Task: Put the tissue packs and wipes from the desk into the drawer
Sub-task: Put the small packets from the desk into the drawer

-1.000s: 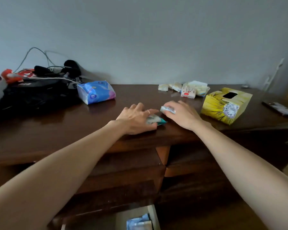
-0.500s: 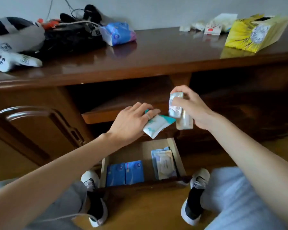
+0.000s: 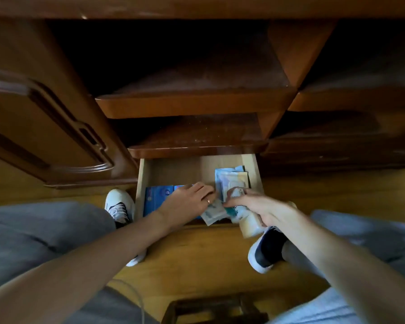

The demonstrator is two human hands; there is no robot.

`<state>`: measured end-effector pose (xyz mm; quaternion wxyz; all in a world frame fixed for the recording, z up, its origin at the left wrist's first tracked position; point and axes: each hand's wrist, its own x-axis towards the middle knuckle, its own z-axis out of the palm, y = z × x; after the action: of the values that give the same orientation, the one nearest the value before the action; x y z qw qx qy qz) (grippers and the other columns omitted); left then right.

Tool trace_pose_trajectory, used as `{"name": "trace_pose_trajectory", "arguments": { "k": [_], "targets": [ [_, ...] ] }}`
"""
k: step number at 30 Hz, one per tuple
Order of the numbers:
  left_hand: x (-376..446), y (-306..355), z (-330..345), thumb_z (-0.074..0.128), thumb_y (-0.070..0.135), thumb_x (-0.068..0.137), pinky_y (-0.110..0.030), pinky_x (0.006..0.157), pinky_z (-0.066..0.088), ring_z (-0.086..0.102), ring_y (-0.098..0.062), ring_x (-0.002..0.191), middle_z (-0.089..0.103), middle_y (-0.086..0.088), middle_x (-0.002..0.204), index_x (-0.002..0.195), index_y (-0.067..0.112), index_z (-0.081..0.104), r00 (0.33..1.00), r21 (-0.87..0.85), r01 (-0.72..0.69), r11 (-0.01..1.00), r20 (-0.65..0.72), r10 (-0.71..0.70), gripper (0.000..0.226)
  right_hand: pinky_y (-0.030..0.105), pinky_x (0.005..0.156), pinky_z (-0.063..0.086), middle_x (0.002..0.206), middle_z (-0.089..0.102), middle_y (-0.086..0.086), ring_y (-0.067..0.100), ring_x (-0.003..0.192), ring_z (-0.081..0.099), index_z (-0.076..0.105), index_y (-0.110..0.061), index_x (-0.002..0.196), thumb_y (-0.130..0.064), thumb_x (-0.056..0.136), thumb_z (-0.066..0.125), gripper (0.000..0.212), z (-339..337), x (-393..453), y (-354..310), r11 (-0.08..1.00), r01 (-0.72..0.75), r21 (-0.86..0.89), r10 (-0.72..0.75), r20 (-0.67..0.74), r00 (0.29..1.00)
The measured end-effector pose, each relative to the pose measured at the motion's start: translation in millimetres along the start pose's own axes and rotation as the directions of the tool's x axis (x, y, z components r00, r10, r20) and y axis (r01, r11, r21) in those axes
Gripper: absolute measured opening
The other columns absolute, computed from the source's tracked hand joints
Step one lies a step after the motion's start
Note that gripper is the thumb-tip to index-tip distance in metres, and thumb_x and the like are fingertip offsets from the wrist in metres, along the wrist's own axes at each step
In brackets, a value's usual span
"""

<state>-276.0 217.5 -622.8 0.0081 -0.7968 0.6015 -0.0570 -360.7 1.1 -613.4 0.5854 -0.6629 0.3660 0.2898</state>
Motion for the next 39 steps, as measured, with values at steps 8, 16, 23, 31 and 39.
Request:
{"name": "trace_pose_trajectory", "arguments": {
  "k": [8, 16, 23, 31, 39],
  "targets": [
    [-2.2, -18.0, 20.3, 0.067, 0.043, 0.088, -0.039, 0.098, 0.047, 0.053, -0.024, 0.123, 0.055, -0.007, 0.137, 0.148, 0.016, 0.04, 0.875, -0.143, 0.482, 0.864, 0.125, -0.467, 0.071, 0.028, 0.061, 0.052, 0.106, 0.073, 0.009, 0.025, 0.092, 0.07, 0.068, -0.014, 0.112, -0.01, 0.079, 0.085, 0.037, -17.2, 42.2, -5.1, 0.997, 0.014, 0.076, 0.021, -0.434, 0.901],
    [-27.8, -40.1, 41.8, 0.057, 0.037, 0.096, -0.046, 0.107, 0.042, 0.037, -0.024, 0.138, 0.042, -0.003, 0.148, 0.143, 0.022, 0.049, 0.725, -0.308, 0.633, 0.71, 0.556, -0.406, 0.05, 0.027, 0.057, 0.044, 0.102, 0.069, 0.002, 0.021, 0.083, 0.065, 0.063, -0.021, 0.117, -0.032, 0.092, 0.07, 0.028, -18.9, 82.6, 2.4, 0.824, -0.19, -0.533, -0.23, -0.622, 0.748],
    [-22.2, -35.6, 43.7, 0.057, 0.036, 0.096, -0.043, 0.109, 0.038, 0.033, -0.023, 0.141, 0.04, -0.004, 0.151, 0.144, 0.023, 0.047, 0.726, -0.362, 0.636, 0.682, 0.579, -0.37, 0.05, 0.031, 0.06, 0.039, 0.096, 0.064, 0.002, 0.02, 0.077, 0.053, 0.065, -0.018, 0.109, -0.032, 0.101, 0.057, 0.018, -11.3, 86.0, 1.5, 0.384, -0.313, -0.869, -0.367, -0.454, 0.812],
    [-16.6, -33.8, 45.3, 0.058, 0.042, 0.095, -0.041, 0.105, 0.043, 0.047, -0.019, 0.131, 0.051, 0.0, 0.144, 0.135, 0.027, 0.057, 0.719, -0.545, 0.695, 0.469, 0.552, -0.422, 0.043, 0.035, 0.066, 0.055, 0.109, 0.071, 0.002, 0.027, 0.095, 0.07, 0.066, -0.025, 0.12, -0.028, 0.093, 0.068, 0.027, -3.5, 85.5, -9.6, 0.775, 0.15, -0.614, -0.392, -0.282, 0.876],
    [5.3, -30.4, 16.2, 0.07, 0.051, 0.087, -0.034, 0.082, 0.06, 0.069, -0.031, 0.111, 0.071, -0.015, 0.119, 0.132, 0.011, 0.056, 0.688, -0.508, 0.468, -0.723, 0.723, -0.062, 0.062, 0.031, 0.082, 0.061, 0.12, 0.076, 0.0, 0.014, 0.11, 0.073, 0.065, -0.028, 0.128, -0.034, 0.094, 0.069, 0.035, 47.3, 64.7, -60.2, 0.789, 0.406, 0.462, -0.46, 0.004, 0.888]
  ]
}}
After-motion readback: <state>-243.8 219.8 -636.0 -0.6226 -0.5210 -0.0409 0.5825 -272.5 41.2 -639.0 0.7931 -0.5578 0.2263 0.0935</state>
